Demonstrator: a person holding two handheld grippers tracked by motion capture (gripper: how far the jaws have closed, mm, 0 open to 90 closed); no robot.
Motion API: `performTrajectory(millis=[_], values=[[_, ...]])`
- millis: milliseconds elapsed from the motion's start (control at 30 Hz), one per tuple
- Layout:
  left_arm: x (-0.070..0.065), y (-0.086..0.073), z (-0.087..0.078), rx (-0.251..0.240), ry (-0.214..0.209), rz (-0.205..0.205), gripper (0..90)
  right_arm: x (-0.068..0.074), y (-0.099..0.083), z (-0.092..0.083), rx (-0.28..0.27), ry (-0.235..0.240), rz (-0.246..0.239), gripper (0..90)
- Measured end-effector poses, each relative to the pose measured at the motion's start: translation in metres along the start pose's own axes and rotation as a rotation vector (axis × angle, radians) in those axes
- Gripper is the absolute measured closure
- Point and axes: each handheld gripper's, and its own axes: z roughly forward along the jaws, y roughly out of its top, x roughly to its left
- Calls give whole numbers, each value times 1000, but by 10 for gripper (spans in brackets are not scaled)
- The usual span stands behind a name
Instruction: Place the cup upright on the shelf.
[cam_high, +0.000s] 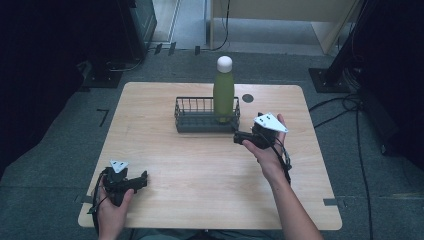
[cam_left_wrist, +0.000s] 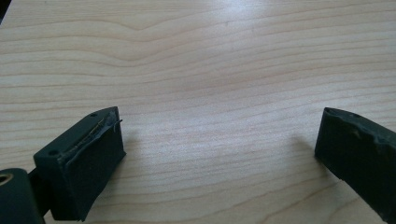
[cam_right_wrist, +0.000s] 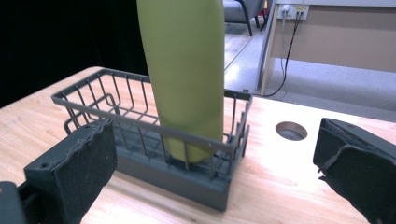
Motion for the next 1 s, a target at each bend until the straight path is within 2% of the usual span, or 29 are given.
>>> performTrajectory(millis=[367, 1000], values=[[0, 0, 0, 1, 0, 2, 16, -11, -18, -18, 13, -23, -10, 0], [0, 0, 0, 1, 0, 2, 16, -32, -47, -45, 43, -65, 16, 0]])
